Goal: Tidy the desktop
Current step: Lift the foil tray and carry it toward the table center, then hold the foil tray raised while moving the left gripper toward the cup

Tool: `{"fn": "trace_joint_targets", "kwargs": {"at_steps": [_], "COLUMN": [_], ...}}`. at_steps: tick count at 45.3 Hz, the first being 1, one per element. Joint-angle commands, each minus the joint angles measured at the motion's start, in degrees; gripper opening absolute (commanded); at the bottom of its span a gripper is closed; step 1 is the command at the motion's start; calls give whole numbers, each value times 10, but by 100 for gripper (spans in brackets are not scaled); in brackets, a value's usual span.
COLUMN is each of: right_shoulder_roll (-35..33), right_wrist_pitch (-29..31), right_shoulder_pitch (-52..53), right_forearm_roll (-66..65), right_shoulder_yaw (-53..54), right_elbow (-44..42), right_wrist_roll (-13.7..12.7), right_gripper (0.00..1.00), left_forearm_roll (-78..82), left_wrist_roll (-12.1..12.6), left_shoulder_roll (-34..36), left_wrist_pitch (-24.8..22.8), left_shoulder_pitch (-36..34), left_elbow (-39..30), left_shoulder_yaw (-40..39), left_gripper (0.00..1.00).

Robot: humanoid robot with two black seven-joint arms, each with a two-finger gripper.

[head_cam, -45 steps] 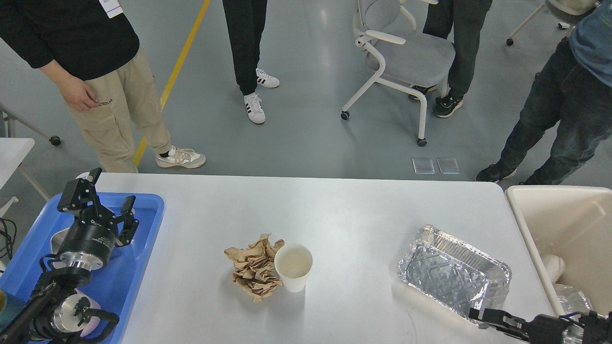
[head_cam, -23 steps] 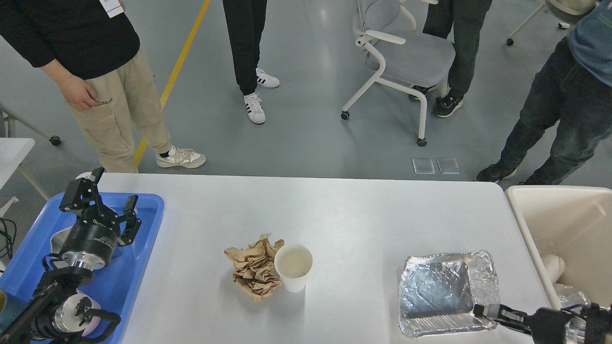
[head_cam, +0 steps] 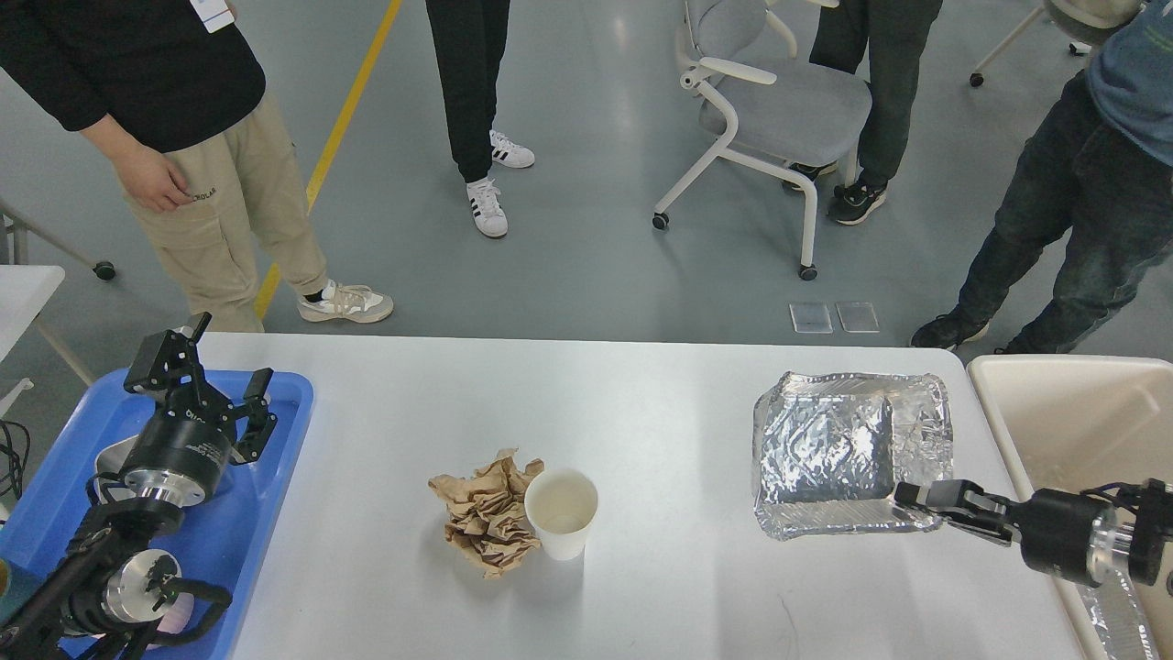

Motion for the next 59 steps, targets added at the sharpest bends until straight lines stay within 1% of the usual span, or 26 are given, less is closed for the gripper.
{"fn": "trace_joint_targets", "kwargs": {"at_steps": [1, 8, 12, 14, 16, 21, 24, 26, 31, 35, 38, 43, 48, 49, 51, 52, 58, 59], "right_shoulder_roll": [-9, -17, -23, -27, -31, -33, -30, -29, -23, -3, 14, 24, 50, 58, 62, 65, 80, 81], "right_wrist_pitch": [2, 19, 47, 62, 78, 147, 180, 196, 232, 246, 248, 251, 251, 251, 250, 250, 244, 244], "right_shoulder_pitch": [19, 41, 56, 69, 81, 123, 151, 166, 188, 199, 206, 214, 218, 219, 219, 219, 218, 218], "right_forearm_roll": [-1, -4, -6, -6, -6, -1, -1, 0, 14, 42, 66, 89, 104, 113, 122, 126, 132, 132], "right_shoulder_yaw": [-2, -4, -7, -8, -10, -8, -8, -8, -1, 0, -1, 1, 0, 1, 1, 1, 0, 0], "right_elbow": [32, 35, 34, 31, 29, 24, 23, 23, 24, 24, 26, 29, 28, 27, 27, 26, 22, 22], "right_wrist_roll": [-14, -16, -30, -44, -65, -145, -182, -200, -230, -254, -265, -274, -302, -315, -322, -324, -326, -326], "right_gripper": [0, 0, 0, 0, 0, 0, 0, 0, 0, 0, 0, 0, 0, 0, 0, 0, 0, 0], "left_forearm_roll": [0, 3, 4, 4, 4, 4, 4, 5, 4, 4, 4, 4, 2, 1, 0, 0, -1, 0], "left_wrist_roll": [1, 1, -1, -1, -1, -1, -1, -1, -3, -4, -5, -5, 3, 8, 23, 34, 124, 135], "left_shoulder_roll": [6, 8, 14, 17, 19, 21, 21, 21, 21, 22, 22, 22, 21, 21, 21, 22, 35, 40], "left_wrist_pitch": [0, 2, 3, 3, 3, 4, 4, 5, 9, 9, 9, 10, 11, 12, 12, 11, 10, 11], "left_shoulder_pitch": [-1, -2, -2, -2, -3, -8, -10, -10, -8, -7, -6, -6, -8, -11, -12, -13, -27, -32], "left_elbow": [0, 0, 0, 0, 0, 0, 0, 0, 0, 0, 0, 0, 0, 1, 2, 1, 2, 3], "left_shoulder_yaw": [-2, -3, -3, -3, -5, -5, -6, -6, -6, -6, -6, -5, -4, -4, -4, -4, -4, -4], "left_gripper": [97, 97, 97, 97, 97, 97, 97, 97, 97, 97, 97, 97, 97, 97, 97, 97, 97, 97]}}
